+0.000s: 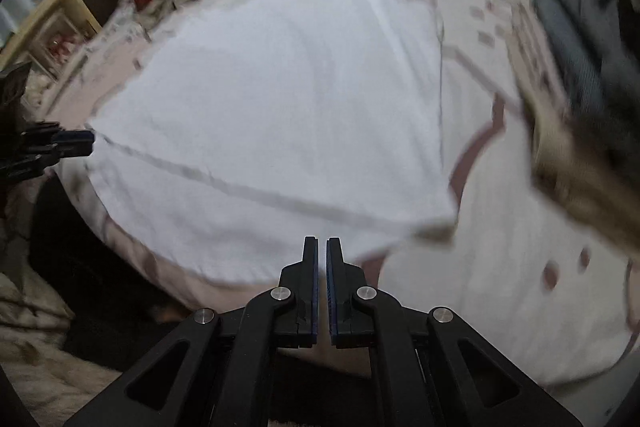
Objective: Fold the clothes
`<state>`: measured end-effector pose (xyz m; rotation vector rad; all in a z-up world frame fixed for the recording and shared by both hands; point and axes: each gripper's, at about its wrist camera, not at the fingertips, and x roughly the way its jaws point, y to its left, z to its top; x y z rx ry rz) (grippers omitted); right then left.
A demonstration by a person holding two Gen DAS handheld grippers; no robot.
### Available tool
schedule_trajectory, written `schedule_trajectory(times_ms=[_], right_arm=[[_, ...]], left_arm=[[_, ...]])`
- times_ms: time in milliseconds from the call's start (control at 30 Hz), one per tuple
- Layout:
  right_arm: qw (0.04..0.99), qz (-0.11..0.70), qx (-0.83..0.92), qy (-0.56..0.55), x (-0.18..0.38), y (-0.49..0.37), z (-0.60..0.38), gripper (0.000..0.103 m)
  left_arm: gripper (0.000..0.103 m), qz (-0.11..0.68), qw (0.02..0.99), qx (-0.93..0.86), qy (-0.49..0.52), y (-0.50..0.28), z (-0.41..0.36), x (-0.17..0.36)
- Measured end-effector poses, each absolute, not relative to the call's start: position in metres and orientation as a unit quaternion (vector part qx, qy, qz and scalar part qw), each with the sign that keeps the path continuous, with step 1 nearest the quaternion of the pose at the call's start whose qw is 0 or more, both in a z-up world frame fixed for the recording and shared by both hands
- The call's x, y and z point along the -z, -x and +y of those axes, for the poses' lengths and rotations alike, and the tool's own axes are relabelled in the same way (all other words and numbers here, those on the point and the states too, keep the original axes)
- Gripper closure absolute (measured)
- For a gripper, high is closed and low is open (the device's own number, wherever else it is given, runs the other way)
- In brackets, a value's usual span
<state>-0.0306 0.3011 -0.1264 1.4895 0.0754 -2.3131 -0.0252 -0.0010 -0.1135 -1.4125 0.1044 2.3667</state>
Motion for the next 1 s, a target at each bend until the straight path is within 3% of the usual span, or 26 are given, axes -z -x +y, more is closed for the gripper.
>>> schedule_trajectory(times_ms=[100, 233, 333, 533, 600, 867, 1000], right_arm=[[0.187, 0.000, 0.845, -0.502, 0.111, 0.067, 0.302, 0.100], [0.177, -0.023, 0.854, -0.488, 0.120, 0.116, 0.291, 0.100], [0.184, -0.032, 0.845, -0.500, 0.143, 0.140, 0.279, 0.100], [0.212, 0.073, 0.848, -0.481, 0.173, 0.105, 0.248, 0.099], [0.220, 0.119, 0.852, -0.461, 0.175, 0.083, 0.239, 0.100], [0.247, 0.149, 0.828, -0.481, 0.166, 0.049, 0.248, 0.100], [0.270, 0.093, 0.831, -0.477, 0.140, 0.067, 0.237, 0.099]], left_arm=[[0.051, 0.043, 0.171, -0.863, 0.474, 0.057, 0.004, 0.107], [0.051, 0.024, 0.144, -0.854, 0.499, 0.102, 0.010, 0.142], [0.051, 0.063, 0.143, -0.854, 0.497, 0.089, 0.010, 0.159], [0.050, 0.144, 0.146, -0.852, 0.482, 0.053, 0.006, 0.186], [0.050, 0.137, 0.147, -0.853, 0.482, 0.044, -0.002, 0.186], [0.051, 0.122, 0.147, -0.845, 0.499, 0.031, -0.013, 0.176], [0.051, 0.062, 0.150, -0.855, 0.493, 0.036, -0.024, 0.150]])
